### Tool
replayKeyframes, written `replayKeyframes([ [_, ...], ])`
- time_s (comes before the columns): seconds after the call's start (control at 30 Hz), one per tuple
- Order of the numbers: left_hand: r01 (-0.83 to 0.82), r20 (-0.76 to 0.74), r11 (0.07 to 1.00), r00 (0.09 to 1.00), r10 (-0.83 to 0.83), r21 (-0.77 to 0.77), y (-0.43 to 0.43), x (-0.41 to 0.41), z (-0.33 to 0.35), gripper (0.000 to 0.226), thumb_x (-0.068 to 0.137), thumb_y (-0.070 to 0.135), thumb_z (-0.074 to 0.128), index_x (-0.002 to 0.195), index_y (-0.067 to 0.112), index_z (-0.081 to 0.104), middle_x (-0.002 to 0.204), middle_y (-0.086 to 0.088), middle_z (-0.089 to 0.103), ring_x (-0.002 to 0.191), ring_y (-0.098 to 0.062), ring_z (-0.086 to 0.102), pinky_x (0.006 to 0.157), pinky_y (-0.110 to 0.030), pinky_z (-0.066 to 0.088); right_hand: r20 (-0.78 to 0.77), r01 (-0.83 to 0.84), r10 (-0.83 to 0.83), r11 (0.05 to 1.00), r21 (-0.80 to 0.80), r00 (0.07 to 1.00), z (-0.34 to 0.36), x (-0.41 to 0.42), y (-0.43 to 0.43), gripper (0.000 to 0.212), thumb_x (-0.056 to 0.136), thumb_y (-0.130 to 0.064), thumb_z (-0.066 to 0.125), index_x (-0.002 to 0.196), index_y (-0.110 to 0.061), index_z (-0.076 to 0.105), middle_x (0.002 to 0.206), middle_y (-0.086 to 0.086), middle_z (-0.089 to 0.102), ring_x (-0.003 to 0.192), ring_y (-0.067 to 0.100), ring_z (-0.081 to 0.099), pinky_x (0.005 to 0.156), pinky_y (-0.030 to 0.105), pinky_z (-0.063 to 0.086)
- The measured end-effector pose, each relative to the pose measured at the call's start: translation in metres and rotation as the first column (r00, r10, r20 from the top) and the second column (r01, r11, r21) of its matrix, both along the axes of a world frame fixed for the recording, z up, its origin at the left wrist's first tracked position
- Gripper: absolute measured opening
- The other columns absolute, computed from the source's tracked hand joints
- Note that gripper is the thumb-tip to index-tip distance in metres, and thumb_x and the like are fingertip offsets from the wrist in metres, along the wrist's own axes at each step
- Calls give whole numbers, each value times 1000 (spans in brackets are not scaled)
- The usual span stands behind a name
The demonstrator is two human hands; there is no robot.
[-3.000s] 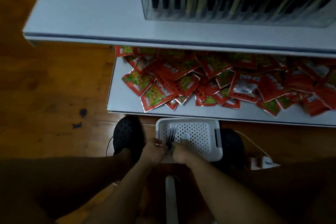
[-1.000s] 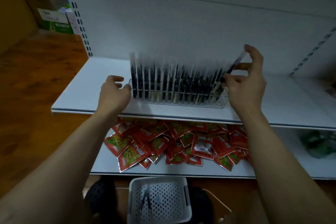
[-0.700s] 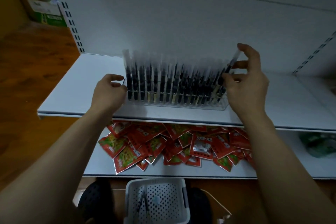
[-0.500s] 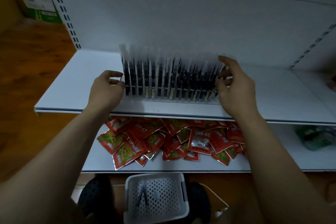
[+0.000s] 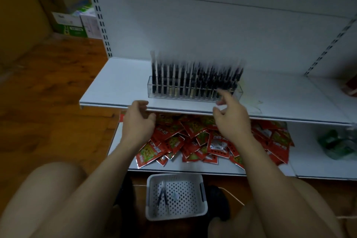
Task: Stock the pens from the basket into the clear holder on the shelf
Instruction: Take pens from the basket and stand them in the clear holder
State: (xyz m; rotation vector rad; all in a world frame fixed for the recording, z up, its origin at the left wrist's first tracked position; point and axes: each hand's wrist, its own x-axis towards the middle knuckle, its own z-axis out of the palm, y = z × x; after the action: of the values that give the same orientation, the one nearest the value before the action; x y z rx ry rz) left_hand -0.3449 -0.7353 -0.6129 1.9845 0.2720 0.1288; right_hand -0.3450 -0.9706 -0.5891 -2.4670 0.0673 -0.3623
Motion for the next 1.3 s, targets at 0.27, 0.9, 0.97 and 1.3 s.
replayKeyframes([
  [0.27, 207, -241, 948, 959, -148, 242, 15, -44, -75, 23, 88, 14, 63, 111, 13, 62, 107, -2, 65, 102, -24, 61, 80, -27, 45, -464, -312, 259, 949, -40, 847, -75, -46, 56, 30, 93, -24, 55, 122, -24, 63, 105, -1, 68, 89, 19, 65, 79, 34, 54],
  [0.9, -88, -741, 991, 671, -13, -97, 12, -57, -260, 6, 84, 10, 65, 84, 16, 63, 98, -14, 68, 93, -31, 65, 84, -40, 53, -951, -290, 195, 949, 121, 241, -319, -65, 97, 55, 97, -14, 45, 149, -11, 30, 161, 8, -5, 146, 33, 11, 116, 40, 26],
  [0.97, -124, -770, 988, 638, 10, -90, 16, -57, -277, 4, 84, 13, 63, 88, 14, 65, 94, -14, 70, 87, -30, 66, 82, -43, 56, -955, -292, 210, 945, 144, 209, -341, -57, 105, 58, 96, -14, 46, 151, -15, 28, 161, 5, -12, 148, 32, 6, 117, 41, 25],
  [1.3, -164, -792, 985, 607, 65, -45, 17, -41, -313, 13, 84, 20, 62, 96, 18, 67, 94, -9, 71, 91, -31, 67, 84, -48, 56, -990, -196, 115, 976, 98, 76, -391, -28, 127, 63, 93, -7, 47, 150, -3, 20, 158, 11, 4, 126, 32, 43, 97, 38, 47],
])
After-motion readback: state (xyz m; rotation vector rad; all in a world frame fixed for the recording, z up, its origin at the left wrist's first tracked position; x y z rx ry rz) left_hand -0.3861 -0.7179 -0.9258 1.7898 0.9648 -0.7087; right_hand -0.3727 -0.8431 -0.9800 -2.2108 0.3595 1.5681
